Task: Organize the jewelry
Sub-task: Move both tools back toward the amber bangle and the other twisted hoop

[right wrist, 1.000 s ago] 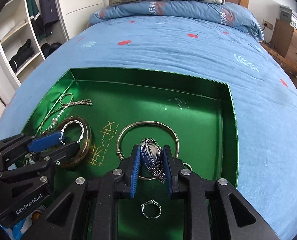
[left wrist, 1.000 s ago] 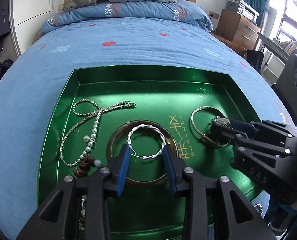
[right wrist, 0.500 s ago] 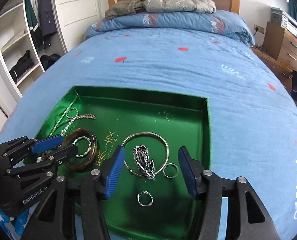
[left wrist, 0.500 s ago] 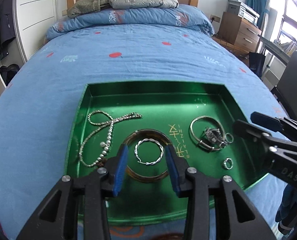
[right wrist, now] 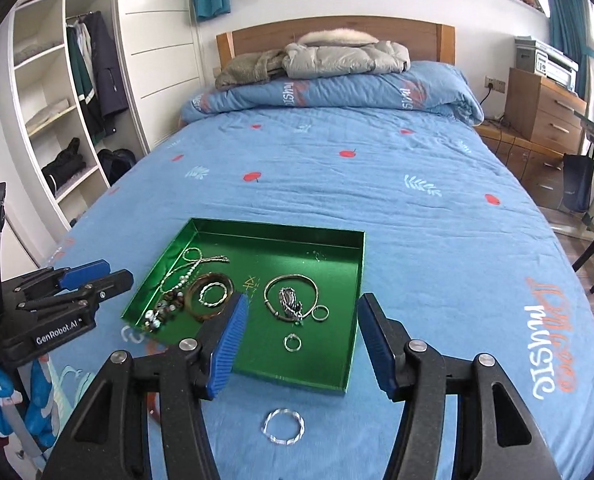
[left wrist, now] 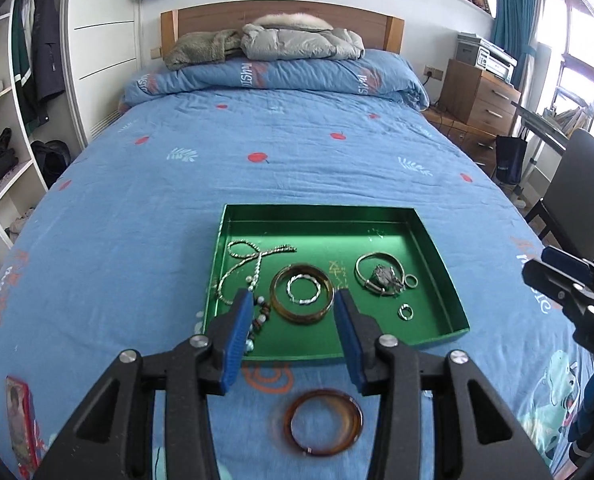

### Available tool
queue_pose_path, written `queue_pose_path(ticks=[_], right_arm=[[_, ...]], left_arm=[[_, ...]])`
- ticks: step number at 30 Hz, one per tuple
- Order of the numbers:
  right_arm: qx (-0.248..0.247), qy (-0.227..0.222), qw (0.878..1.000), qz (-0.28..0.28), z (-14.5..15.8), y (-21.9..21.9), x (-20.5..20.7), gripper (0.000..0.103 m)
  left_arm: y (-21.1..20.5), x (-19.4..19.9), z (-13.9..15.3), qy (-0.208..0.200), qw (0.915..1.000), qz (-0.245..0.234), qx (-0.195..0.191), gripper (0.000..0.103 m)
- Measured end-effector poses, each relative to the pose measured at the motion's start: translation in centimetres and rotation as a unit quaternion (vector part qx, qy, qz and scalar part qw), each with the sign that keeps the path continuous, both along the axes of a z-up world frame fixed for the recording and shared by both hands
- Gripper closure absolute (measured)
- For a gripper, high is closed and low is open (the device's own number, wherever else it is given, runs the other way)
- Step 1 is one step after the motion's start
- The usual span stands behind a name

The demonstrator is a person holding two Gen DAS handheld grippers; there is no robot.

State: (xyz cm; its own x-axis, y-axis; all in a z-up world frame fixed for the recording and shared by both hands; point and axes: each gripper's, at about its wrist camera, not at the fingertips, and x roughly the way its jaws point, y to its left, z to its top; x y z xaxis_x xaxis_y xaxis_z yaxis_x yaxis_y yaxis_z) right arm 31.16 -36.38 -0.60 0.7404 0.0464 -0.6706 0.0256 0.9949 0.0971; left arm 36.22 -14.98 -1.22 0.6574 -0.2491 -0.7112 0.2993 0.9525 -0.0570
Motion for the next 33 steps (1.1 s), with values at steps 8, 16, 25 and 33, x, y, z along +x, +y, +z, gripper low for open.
queue_pose_path(ticks=[8, 16, 25, 33], right_arm=[[-0.008, -0.014, 1.0, 0.003, 1.7, 0.5, -5.3, 0.046], [0.001, -0.017, 1.0, 0.001, 1.3, 0.9, -9.2, 0.046], [0.009, -0.003, 1.0, -0.002, -0.9, 0.8, -10.3, 0.046], [0.024, 0.051, 0.998, 0.001, -6.5, 0.4, -7.9, 0.056]], left_arm=[[3.0, -4.2, 1.2, 0.008, 1.0, 0.004, 0.002, 0.063], [6.7, -7.5, 0.7, 0.015, 0.9998, 0.008, 0.007, 0.063], [7.4, -8.3, -2.0, 0.036, 0.9993, 0.008, 0.001, 0.063], [4.9, -6.7, -6.4, 0.069, 0.9976, -0.006, 0.009, 0.063]])
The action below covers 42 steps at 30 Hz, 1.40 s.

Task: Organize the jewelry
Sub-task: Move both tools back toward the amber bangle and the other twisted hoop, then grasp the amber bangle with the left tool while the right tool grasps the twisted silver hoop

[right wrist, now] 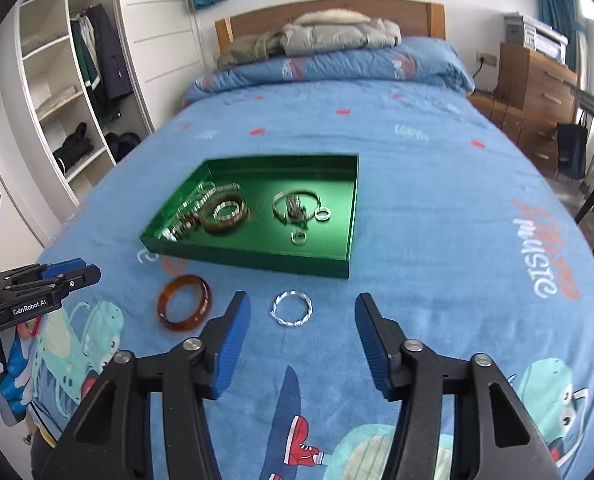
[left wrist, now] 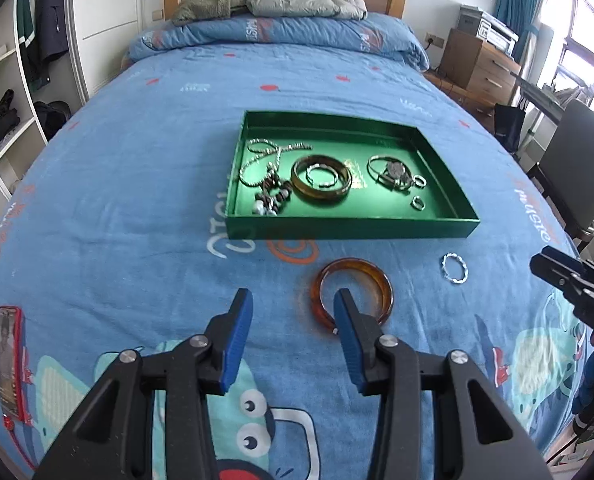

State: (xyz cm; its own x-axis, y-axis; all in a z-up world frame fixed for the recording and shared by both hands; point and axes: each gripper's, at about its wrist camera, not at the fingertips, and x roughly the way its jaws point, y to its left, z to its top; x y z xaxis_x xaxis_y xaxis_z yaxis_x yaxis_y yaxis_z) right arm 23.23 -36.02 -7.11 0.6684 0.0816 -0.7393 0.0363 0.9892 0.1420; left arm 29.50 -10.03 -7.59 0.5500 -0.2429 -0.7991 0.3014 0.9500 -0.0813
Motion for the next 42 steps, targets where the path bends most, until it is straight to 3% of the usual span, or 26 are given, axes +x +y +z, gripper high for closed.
queue_pose_path(ticks=[11, 21, 24, 26, 28, 30, 32, 42], right_arm=[[0.005, 0.051, 0.999, 0.018, -5.6, 0.3, 3.6, 0.064], [-0.017, 0.08, 0.996, 0.033, -8.1, 0.8, 6.2, 0.071], [-0.027, 0.081, 0.996, 0.041, -8.3, 1.2, 6.6, 0.075], [-0.032, 0.082, 0.995, 0.049, -8.5, 1.4, 6.8, 0.083], [-0.038, 0.081, 0.994, 0.058, -8.5, 1.7, 6.9, 0.089], [-0.041, 0.078, 0.994, 0.065, -8.5, 1.9, 6.8, 0.094], [-0.041, 0.073, 0.994, 0.067, -8.3, 2.0, 6.5, 0.098], [-0.03, 0.032, 0.997, 0.064, -6.2, 1.9, 4.9, 0.099]], left_arm=[[-2.0, 2.0, -5.3, 0.034, 0.9994, 0.0, 0.011, 0.063], [-3.0, 2.8, -7.4, 0.042, 0.9989, -0.004, 0.019, 0.063], [-3.5, 2.9, -7.7, 0.038, 0.9989, -0.004, 0.026, 0.064], [-3.7, 2.9, -7.8, 0.033, 0.9991, -0.004, 0.028, 0.064], [-3.8, 2.9, -7.9, 0.029, 0.9991, -0.007, 0.03, 0.068], [-3.9, 2.9, -7.8, 0.028, 0.9991, -0.012, 0.029, 0.089], [-3.9, 2.9, -7.6, 0.03, 0.9992, -0.012, 0.025, 0.094], [-3.8, 1.8, -6.3, 0.009, 0.9996, -0.008, 0.027, 0.094]])
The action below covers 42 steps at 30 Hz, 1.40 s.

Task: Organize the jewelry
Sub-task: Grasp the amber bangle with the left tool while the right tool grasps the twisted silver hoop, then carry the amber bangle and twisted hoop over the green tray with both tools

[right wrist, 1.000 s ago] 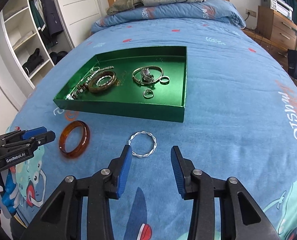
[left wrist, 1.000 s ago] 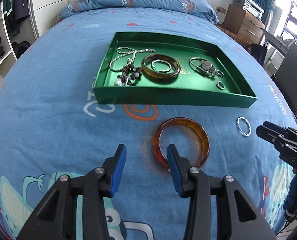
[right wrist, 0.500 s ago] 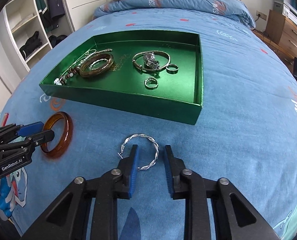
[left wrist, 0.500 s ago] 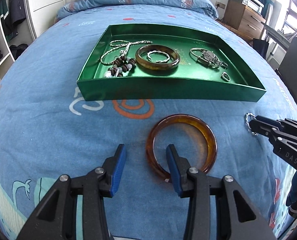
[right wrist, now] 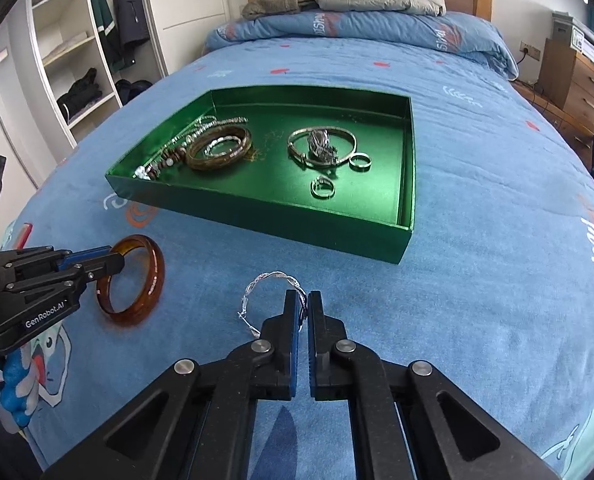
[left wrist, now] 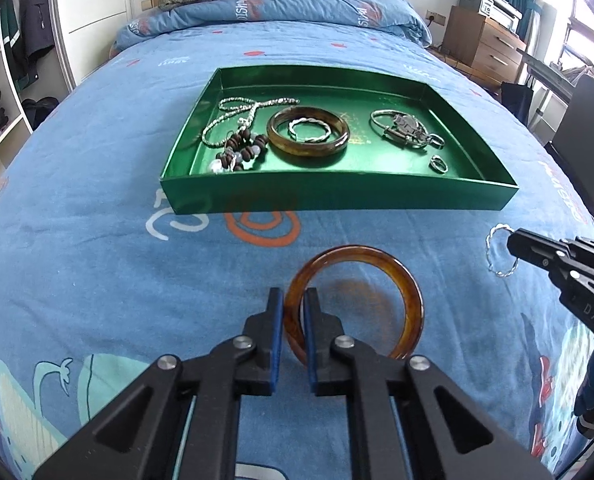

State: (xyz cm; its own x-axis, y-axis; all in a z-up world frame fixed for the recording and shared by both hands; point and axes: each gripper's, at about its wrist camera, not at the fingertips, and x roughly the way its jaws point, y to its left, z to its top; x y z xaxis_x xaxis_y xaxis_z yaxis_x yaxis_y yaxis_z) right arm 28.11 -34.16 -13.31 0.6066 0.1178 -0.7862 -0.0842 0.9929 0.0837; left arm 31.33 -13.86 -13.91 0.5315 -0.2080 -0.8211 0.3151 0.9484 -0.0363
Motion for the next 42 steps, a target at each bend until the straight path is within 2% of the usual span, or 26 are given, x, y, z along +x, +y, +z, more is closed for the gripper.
queue_pose_path(ticks=[13, 22, 27, 32, 42], right_arm=[[0.011, -0.048, 0.999, -0.007, 3.8, -0.4, -0.5, 0.099], [0.012, -0.067, 0.997, -0.03, 4.8, -1.3, 3.4, 0.099], [0.015, -0.062, 0.997, -0.048, 3.9, -1.8, 6.3, 0.099], [0.007, -0.044, 0.998, -0.051, 2.0, -1.8, 8.8, 0.099], [-0.013, -0.007, 0.999, -0.032, -1.0, -0.6, 10.5, 0.099]], left_arm=[[0.0, -0.1, 4.4, -0.039, 0.9991, 0.001, -0.018, 0.094], [-2.5, 5.3, 6.6, -0.064, 0.9978, 0.012, -0.015, 0.094], [-4.6, 8.7, 6.0, -0.063, 0.9979, 0.013, -0.002, 0.094], [-6.2, 10.6, 4.5, -0.058, 0.9982, 0.003, 0.017, 0.094], [-7.6, 11.5, 1.3, -0.044, 0.9979, -0.015, 0.046, 0.094]])
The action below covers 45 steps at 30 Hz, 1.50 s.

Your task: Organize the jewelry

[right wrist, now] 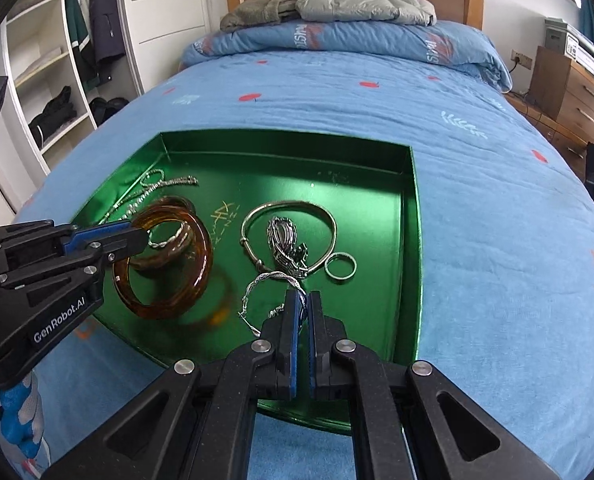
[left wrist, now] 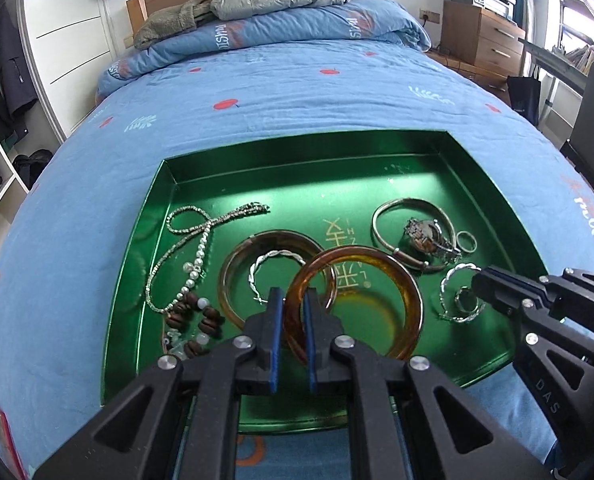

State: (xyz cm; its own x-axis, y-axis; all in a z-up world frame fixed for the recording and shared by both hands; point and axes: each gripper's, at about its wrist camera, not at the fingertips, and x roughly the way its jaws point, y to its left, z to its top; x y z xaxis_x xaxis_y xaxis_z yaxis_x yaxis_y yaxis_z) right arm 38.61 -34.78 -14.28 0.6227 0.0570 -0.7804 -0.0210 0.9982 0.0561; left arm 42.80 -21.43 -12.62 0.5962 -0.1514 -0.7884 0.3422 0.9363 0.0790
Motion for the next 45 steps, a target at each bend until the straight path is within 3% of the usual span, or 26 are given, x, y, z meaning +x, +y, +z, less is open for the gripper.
queue_pose_path(ticks=[15, 19, 22, 27, 30, 32, 37, 41, 45], right_arm=[[0.009, 0.014, 1.0, -0.007, -0.4, -0.2, 0.5, 0.097], [0.01, 0.011, 1.0, -0.011, -0.2, -0.2, 0.3, 0.064], [0.006, 0.005, 1.0, -0.014, 0.4, -0.1, -0.2, 0.061], [0.0, -0.018, 0.999, -0.032, 2.1, -0.4, -1.5, 0.048], [-0.001, -0.035, 0.998, -0.046, 3.4, -0.4, -2.9, 0.04], [0.0, -0.048, 0.997, -0.055, 4.2, -0.5, -4.0, 0.025], [0.001, -0.065, 0.996, -0.064, 5.4, 0.1, -7.1, 0.012], [-0.01, -0.08, 0.995, -0.055, 6.4, 1.6, -9.8, 0.002], [-0.019, -0.09, 0.995, -0.045, 7.2, 2.9, -12.5, 0.001]], left_arm=[[-0.1, 0.6, -0.3, 0.005, 0.9999, 0.008, 0.006, 0.093], [0.0, 0.7, -0.2, 0.007, 0.9999, 0.006, 0.006, 0.092], [0.2, 0.4, 0.3, 0.006, 1.0, 0.005, 0.0, 0.092], [0.7, -0.9, 2.0, -0.012, 0.9998, 0.008, -0.01, 0.071], [1.4, -2.2, 3.2, -0.025, 0.9994, 0.012, -0.023, 0.065], [2.2, -3.4, 3.9, -0.034, 0.9988, 0.019, -0.03, 0.062], [3.8, -6.4, 5.1, -0.049, 0.9976, 0.026, -0.041, 0.061], [5.4, -9.6, 6.0, -0.076, 0.9941, 0.031, -0.07, 0.061], [6.5, -12.6, 6.8, -0.086, 0.9923, 0.027, -0.084, 0.061]])
